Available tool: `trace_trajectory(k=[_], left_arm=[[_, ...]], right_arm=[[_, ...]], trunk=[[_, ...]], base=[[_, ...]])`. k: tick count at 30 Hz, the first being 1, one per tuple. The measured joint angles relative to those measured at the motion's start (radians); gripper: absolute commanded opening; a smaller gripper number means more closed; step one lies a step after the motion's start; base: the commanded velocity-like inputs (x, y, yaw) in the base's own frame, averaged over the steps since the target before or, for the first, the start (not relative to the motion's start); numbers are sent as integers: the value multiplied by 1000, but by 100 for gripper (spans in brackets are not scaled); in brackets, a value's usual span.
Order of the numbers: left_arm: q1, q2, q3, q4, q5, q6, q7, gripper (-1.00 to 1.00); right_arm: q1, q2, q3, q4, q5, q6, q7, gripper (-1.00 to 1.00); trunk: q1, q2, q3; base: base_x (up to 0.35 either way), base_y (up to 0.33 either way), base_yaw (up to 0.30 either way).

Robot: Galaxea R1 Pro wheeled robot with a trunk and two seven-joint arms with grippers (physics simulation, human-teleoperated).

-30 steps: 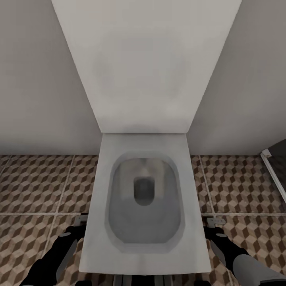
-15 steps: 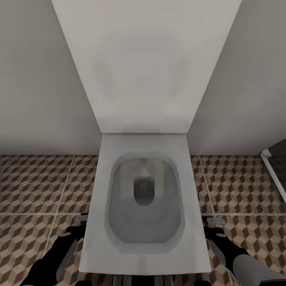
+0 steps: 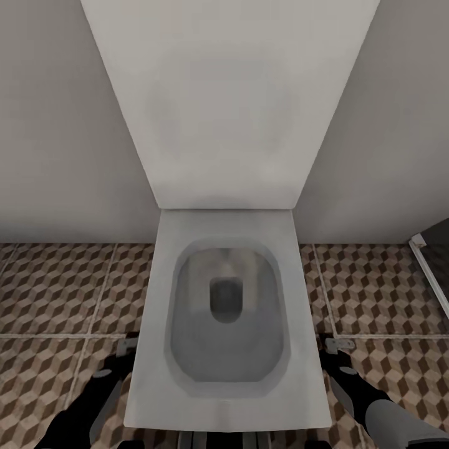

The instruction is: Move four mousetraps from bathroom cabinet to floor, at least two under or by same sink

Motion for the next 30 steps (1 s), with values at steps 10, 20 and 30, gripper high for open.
trace_trajectory(k=[10,20,30], left_arm=[[0,0,-2,35,0,-23,-1,-100],[0,0,-2,65,0,-24,0,-100],[0,1,-2,64,-1,-24,0,-100]], right_arm=[[0,0,0,14,0,-16,0,-100],[0,0,0,16,0,-17,-1,-100],[0,0,-1,16,2,-17,0,-100]], trunk=[[0,0,0],[1,0,-8],[4,-2,-35]], base=[[0,0,0],[0,0,0],[0,0,0]])
